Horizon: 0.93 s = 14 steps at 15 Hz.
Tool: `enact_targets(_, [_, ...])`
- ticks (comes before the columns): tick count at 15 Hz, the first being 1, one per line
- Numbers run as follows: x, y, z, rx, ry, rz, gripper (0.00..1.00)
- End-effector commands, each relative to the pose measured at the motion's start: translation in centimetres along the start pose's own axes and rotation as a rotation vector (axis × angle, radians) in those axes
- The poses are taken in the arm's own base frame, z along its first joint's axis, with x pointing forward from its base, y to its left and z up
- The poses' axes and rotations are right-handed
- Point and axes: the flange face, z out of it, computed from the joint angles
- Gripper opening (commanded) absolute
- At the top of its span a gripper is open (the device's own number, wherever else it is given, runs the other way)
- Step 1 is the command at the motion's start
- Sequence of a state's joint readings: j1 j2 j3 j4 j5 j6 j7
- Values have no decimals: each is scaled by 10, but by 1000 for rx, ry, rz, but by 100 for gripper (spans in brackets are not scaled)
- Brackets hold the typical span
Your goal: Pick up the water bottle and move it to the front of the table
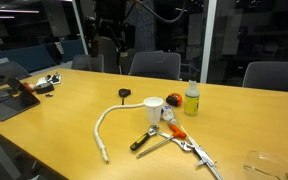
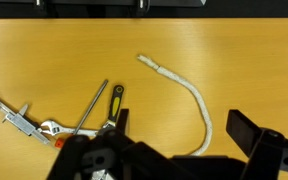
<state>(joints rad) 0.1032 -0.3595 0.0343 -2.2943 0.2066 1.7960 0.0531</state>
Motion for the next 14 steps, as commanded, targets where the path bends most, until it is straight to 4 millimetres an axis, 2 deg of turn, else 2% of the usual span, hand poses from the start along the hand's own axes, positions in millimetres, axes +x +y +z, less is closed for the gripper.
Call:
enact_targets(1, [1,0,0,-2,-3,-4,100])
enact_targets(3, [3,-1,1,-1,-8,-13,100])
enact_targets(8, [11,6,0,-92,29,-166,100])
enact_targets(14, [44,26,13,-142,133,-295,100])
